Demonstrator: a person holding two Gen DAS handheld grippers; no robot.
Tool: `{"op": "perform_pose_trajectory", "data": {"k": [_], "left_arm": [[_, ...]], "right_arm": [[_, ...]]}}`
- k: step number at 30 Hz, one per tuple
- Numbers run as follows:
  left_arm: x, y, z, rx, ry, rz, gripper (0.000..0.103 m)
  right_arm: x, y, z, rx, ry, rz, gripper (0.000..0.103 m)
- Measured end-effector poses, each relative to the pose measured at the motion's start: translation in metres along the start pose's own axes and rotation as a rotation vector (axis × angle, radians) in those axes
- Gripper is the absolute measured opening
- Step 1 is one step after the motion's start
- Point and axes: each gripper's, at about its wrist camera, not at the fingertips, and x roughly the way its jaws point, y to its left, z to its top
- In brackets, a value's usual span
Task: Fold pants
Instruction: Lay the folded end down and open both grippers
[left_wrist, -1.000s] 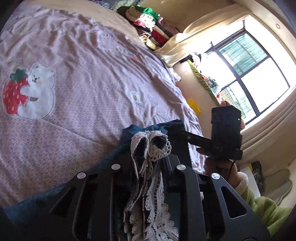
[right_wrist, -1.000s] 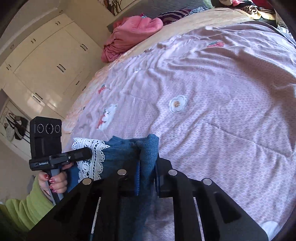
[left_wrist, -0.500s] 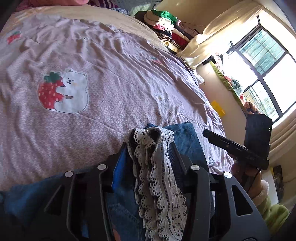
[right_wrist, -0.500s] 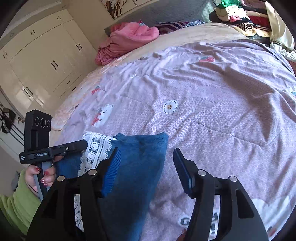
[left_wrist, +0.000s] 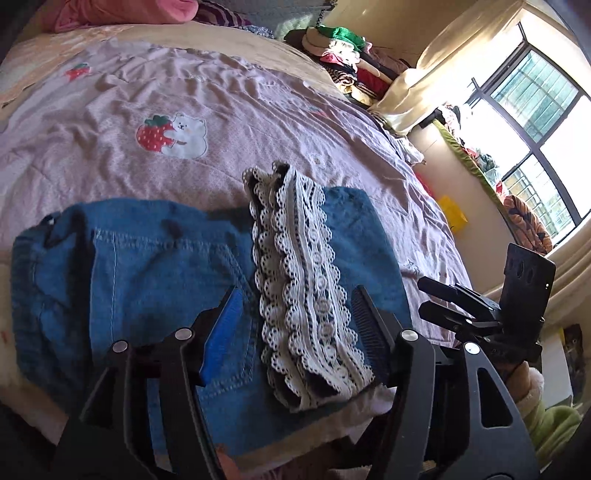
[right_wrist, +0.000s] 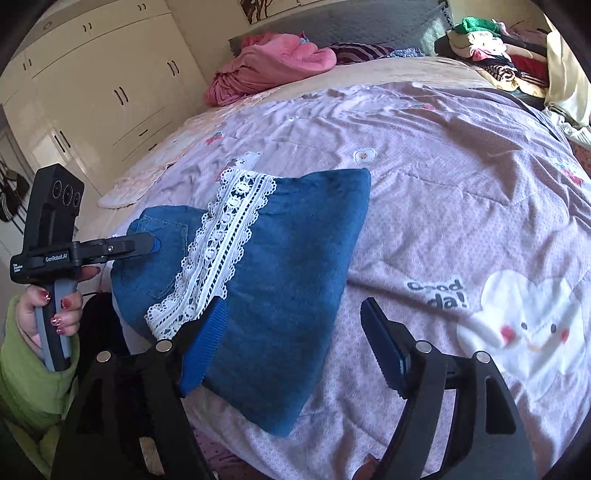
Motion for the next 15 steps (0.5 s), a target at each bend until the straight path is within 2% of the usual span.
{"op": "perform_pose_trajectory", "data": {"k": [3, 8, 15], "left_arm": [[-0.002, -0.002, -0.015, -0.003, 0.009, 0.031, 0.055], [0.0, -0.004, -0.038, -0.015, 0.043, 0.029, 0.055], [0.01, -0.013, -0.049, -0.016, 0.081, 0.039, 0.055]], "right_arm": [[-0.004, 0.002, -0.009, 0.018, 0.002, 0.003, 0.075], [-0.011, 0.006, -0.021, 0.011, 0.004, -0.017, 0.075], [-0.005, 0.001, -0.03, 0.062, 0.032, 0.009, 0.075]]}}
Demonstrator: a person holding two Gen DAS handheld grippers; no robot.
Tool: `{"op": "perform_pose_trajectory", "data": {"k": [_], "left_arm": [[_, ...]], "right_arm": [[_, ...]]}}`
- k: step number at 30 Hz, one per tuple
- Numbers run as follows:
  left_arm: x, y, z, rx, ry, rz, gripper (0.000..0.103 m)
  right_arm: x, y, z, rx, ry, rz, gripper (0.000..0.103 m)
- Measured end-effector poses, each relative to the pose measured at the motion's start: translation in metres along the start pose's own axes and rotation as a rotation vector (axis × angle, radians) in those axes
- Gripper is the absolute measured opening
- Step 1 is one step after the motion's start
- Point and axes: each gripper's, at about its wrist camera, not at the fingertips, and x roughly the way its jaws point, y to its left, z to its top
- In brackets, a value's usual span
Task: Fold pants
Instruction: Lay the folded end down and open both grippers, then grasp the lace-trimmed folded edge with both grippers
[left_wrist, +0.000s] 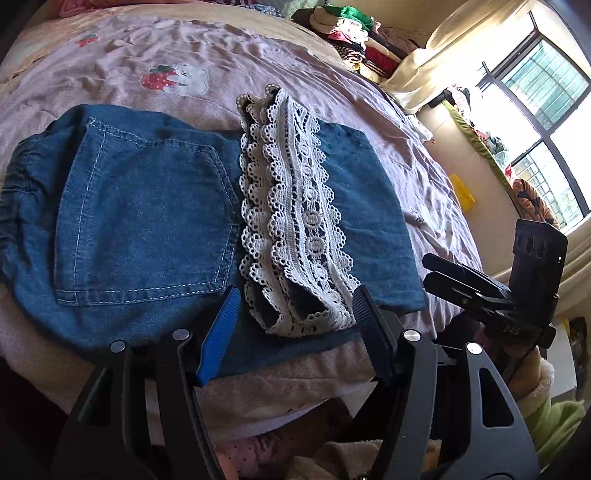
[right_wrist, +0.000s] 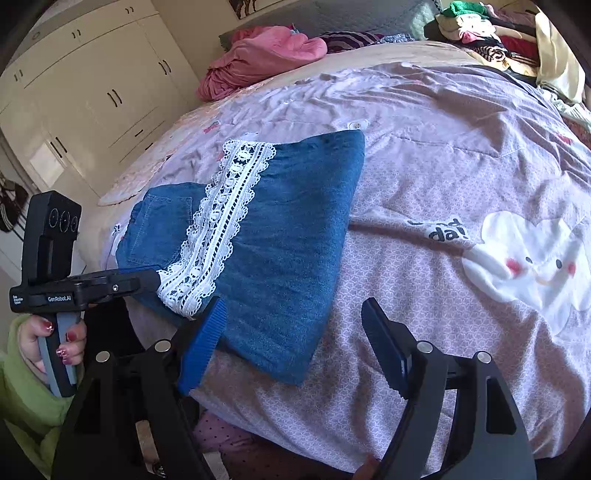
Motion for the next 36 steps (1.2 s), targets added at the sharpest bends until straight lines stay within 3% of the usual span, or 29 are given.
{"op": "perform_pose_trajectory", "data": {"k": [6, 7, 9, 12, 14, 16, 25, 27, 36], "left_arm": [[0.005, 0.001, -0.004, -0.025, 0.021, 0.02, 0.053], [0.007, 0.001, -0.004, -0.028, 0.025, 0.012, 0.049], [0.011, 0.0, -0.005, -0.039, 0.033, 0.011, 0.031], [0.016, 0.0, -0.005, -0.048, 0.031, 0.011, 0.018], [0.015, 0.001, -0.006, -0.049, 0.028, 0.009, 0.012], [0.01, -0.002, -0.008, -0.034, 0.025, 0.015, 0.007], [0.006, -0.008, -0.022, 0.039, 0.028, 0.115, 0.006], [0.008, -0.012, -0.023, 0.079, 0.017, 0.159, 0.009], [0.008, -0.014, -0.022, 0.1, 0.001, 0.194, 0.015]], "right_arm": [[0.006, -0.002, 0.001, 0.021, 0.017, 0.035, 0.074], [0.008, -0.002, 0.001, 0.022, 0.024, 0.039, 0.074], [0.015, -0.002, 0.001, 0.024, 0.041, 0.046, 0.072], [0.026, -0.005, 0.0, 0.041, 0.068, 0.061, 0.063], [0.03, -0.007, 0.0, 0.041, 0.072, 0.071, 0.034], [0.028, -0.006, 0.0, 0.031, 0.067, 0.071, 0.027], [0.027, 0.005, -0.007, -0.031, 0.07, -0.001, 0.033], [0.027, 0.006, -0.007, -0.037, 0.069, -0.007, 0.034], [0.023, 0.016, -0.01, -0.094, 0.054, -0.086, 0.044]]}}
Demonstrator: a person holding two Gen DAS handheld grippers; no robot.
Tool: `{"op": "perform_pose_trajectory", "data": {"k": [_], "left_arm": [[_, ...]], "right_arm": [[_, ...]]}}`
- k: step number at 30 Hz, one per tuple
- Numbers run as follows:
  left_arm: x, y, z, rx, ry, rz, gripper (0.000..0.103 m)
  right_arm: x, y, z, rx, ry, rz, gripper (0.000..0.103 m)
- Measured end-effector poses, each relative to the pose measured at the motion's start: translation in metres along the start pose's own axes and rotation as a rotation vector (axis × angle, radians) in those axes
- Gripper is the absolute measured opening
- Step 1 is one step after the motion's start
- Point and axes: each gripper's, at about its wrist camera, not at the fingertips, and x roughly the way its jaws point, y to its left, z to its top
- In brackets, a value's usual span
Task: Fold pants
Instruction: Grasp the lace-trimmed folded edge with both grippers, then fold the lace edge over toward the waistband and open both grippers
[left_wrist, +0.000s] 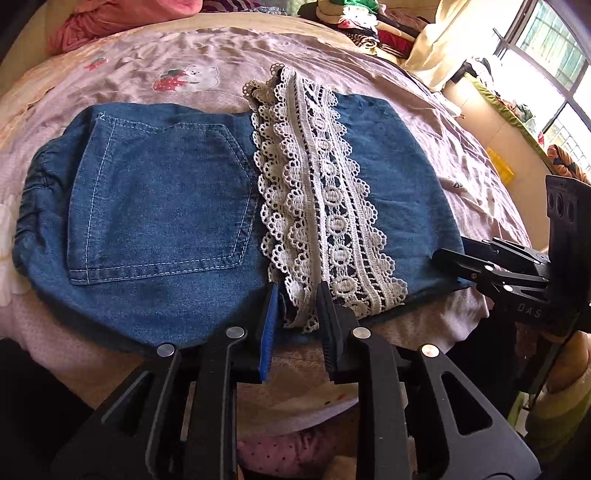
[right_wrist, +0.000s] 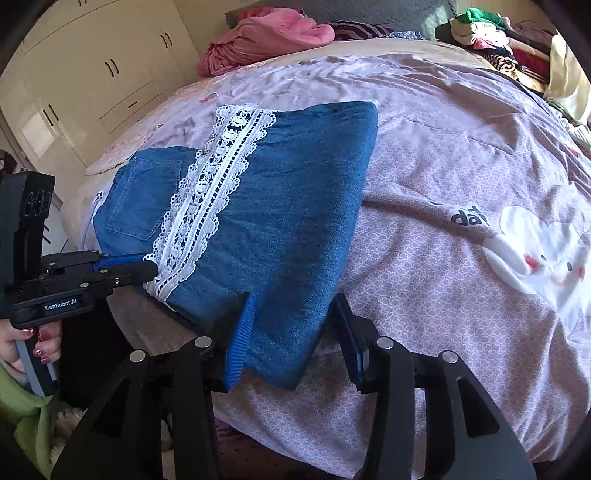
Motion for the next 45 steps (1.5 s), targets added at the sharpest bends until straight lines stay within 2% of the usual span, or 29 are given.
{"op": "perform_pose_trajectory", "data": {"k": [6, 12, 21, 29, 31, 33, 39, 41, 45], "left_arm": [[-0.009, 0.002, 0.0, -0.004, -0.017, 0.028, 0.015], [-0.017, 0.006, 0.001, -0.013, -0.036, 0.037, 0.015], [-0.024, 0.015, -0.001, -0.031, -0.045, 0.041, 0.015], [-0.03, 0.026, -0.001, -0.053, -0.056, 0.045, 0.016], [-0.033, 0.029, -0.001, -0.059, -0.063, 0.044, 0.02], [-0.038, 0.032, 0.0, -0.065, -0.075, 0.049, 0.03], [-0.063, 0.057, 0.002, -0.1, -0.13, 0.083, 0.044], [-0.072, 0.069, 0.002, -0.126, -0.15, 0.107, 0.047], [-0.085, 0.093, -0.002, -0.178, -0.169, 0.131, 0.054]], "right_arm": [[-0.018, 0.006, 0.003, -0.026, -0.057, -0.04, 0.049], [-0.026, 0.021, 0.01, -0.063, -0.089, -0.026, 0.052], [0.0, 0.053, 0.014, -0.141, -0.021, -0.001, 0.052], [0.027, 0.06, 0.01, -0.156, 0.041, -0.034, 0.053], [0.025, 0.06, 0.011, -0.152, 0.038, -0.033, 0.053], [0.02, 0.059, 0.011, -0.142, 0.028, -0.024, 0.053], [-0.007, 0.066, 0.022, -0.132, -0.038, 0.008, 0.053], [-0.012, 0.071, 0.029, -0.139, -0.052, 0.016, 0.061], [-0.018, 0.081, 0.043, -0.163, -0.073, 0.023, 0.064]]}}
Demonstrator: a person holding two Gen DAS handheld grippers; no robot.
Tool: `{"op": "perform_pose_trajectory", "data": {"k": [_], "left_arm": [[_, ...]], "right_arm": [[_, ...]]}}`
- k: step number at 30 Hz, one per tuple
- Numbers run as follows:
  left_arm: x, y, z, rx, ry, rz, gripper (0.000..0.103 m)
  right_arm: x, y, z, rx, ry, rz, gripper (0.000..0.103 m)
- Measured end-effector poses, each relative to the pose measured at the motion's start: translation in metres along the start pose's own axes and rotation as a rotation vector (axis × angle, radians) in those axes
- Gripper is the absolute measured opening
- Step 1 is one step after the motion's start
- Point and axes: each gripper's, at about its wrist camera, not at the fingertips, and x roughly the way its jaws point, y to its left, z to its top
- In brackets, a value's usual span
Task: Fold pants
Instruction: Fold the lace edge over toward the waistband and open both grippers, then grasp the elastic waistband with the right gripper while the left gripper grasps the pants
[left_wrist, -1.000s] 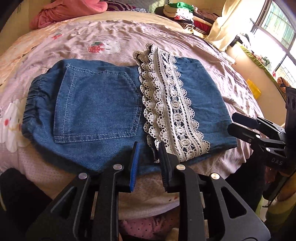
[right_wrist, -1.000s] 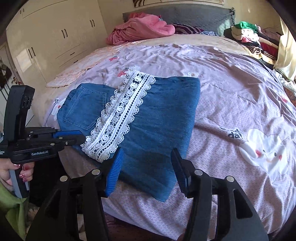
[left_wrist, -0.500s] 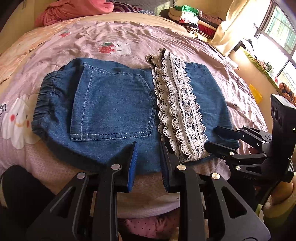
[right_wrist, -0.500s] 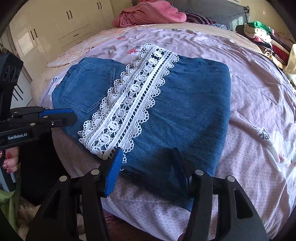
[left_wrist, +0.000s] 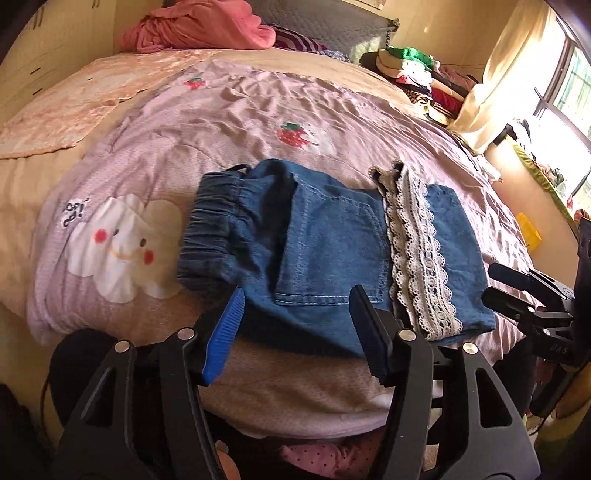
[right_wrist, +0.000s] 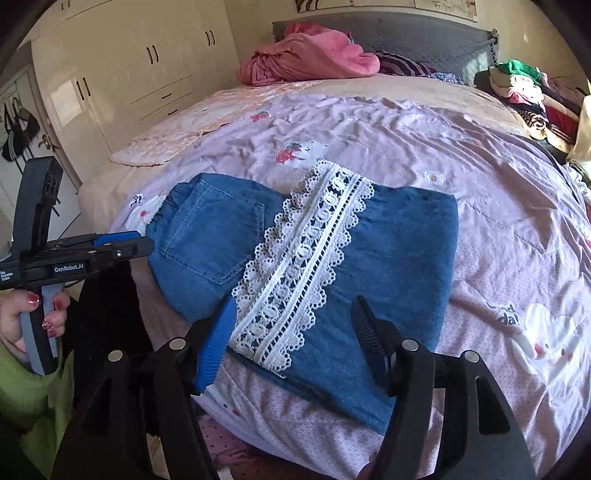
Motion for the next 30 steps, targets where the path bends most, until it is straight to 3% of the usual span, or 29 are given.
{"op": "perform_pose_trajectory", "data": {"k": [15, 30], "left_arm": [[-0.008, 0.05, 0.0, -0.092, -0.01, 0.068, 0.081], [0.015, 0.059, 0.009, -0.105, 0.015, 0.066, 0.092]], "right_arm": [[0.027, 0.039, 0.066, -0.1, 0.0, 0.062, 0.078], [0.086, 0.053, 0.117, -0.179, 0.068, 0.095, 0.08]]}}
